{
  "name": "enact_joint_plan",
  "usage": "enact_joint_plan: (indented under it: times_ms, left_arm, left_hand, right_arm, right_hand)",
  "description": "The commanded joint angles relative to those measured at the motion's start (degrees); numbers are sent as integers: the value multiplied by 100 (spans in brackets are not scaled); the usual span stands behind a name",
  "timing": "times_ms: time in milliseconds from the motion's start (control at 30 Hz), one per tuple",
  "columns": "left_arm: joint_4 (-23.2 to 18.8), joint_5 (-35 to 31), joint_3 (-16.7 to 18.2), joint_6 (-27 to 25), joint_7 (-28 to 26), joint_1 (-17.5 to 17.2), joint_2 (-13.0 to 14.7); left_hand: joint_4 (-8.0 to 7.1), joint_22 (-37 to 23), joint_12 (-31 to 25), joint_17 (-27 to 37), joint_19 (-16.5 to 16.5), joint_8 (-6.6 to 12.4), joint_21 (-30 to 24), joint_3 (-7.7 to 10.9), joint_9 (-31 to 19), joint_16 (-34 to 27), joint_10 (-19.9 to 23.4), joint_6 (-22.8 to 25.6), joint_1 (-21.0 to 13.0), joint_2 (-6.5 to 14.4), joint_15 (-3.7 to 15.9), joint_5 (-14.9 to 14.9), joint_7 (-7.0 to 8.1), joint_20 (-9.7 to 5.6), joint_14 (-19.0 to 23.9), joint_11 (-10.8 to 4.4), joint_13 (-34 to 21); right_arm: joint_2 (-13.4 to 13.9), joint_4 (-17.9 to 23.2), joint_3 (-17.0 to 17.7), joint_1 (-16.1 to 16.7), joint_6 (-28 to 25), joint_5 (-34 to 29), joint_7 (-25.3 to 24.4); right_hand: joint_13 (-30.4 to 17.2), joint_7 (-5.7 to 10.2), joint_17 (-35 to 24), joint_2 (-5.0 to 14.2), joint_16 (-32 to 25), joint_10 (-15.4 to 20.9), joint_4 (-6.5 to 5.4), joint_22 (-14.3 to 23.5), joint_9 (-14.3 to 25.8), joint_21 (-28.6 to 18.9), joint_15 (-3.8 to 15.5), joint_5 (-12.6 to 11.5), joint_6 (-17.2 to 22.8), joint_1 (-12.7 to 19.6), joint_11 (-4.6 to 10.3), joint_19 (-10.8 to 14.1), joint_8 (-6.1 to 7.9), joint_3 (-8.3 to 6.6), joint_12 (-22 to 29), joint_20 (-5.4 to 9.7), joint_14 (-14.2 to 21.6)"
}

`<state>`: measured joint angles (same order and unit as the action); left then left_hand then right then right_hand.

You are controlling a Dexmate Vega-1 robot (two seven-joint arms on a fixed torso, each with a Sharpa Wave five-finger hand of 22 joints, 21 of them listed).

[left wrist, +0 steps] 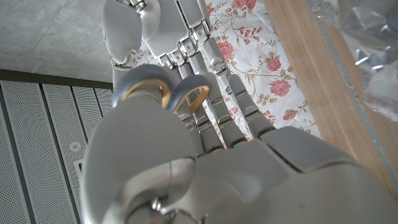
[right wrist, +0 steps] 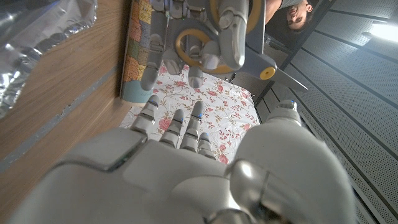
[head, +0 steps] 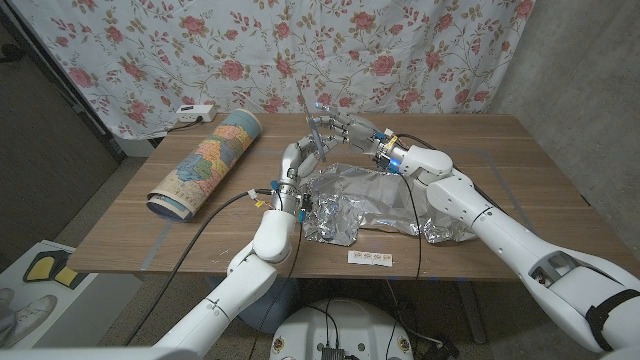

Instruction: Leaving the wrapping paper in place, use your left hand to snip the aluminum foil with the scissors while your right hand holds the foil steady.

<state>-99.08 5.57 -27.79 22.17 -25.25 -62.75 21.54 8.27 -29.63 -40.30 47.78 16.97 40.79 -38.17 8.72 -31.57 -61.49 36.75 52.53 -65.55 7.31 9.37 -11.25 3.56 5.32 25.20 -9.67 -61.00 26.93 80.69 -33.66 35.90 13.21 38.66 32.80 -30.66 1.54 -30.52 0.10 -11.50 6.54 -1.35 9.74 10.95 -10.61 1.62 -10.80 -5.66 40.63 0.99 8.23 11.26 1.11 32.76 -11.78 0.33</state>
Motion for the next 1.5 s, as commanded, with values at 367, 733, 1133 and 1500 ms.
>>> enact_joint_plan:
  times_ms: [367, 733, 1133, 1500]
  left_arm:
    - [-1576, -160, 222, -1168, -454, -658, 213]
    - [-2450, 66, 334, -1920, -528, -1128, 458]
    - [-2998, 262, 506, -2691, -621, -1521, 818]
    - [-3256, 41, 603, -2949, -889, -1802, 1053]
  left_hand:
    - [5, 3, -1859, -268, 156, 150, -230, 11, -76, -159, 606, 171, -10, 53, -129, -104, -217, 100, 546, 16, 30]
    - [-15, 15, -1845, -370, 196, 148, -330, -55, -65, -219, 632, 228, 102, -53, -124, -104, -167, 100, 569, -34, 115]
    - [-323, 83, -1825, -595, 102, -17, -408, -488, 18, -238, 449, 105, 982, -431, -186, 31, -247, 157, 410, 41, 148]
    - [-447, 151, -1800, -755, 28, -132, -417, -689, 98, -259, 387, 133, 1440, -603, -322, 94, -344, 252, 394, 149, 237]
  right_arm:
    - [121, 10, 206, 166, -93, 128, -274]
    - [120, -98, 244, 211, -140, 172, -333]
    - [148, -120, 275, 230, -341, 248, -406]
    - [94, -223, 287, 235, -330, 270, -405]
  right_hand:
    - [59, -8, 61, 83, -64, 82, 30, 22, 11, -30, 163, -50, 1, 27, 69, -14, 35, -33, -80, 26, -25]
    - [91, -15, 95, 121, -70, 106, 46, 22, 9, -32, 165, -60, 25, 42, 77, -14, 46, -51, -121, 33, -34]
    - [131, -22, 142, 145, -79, 154, 67, 21, 8, -31, 151, -62, 38, 48, 83, -19, 51, -60, -167, 28, -37]
    - [164, -20, 182, 173, -85, 195, 88, 21, 7, -31, 154, -63, 41, 57, 95, -26, 51, -72, -208, 34, -44]
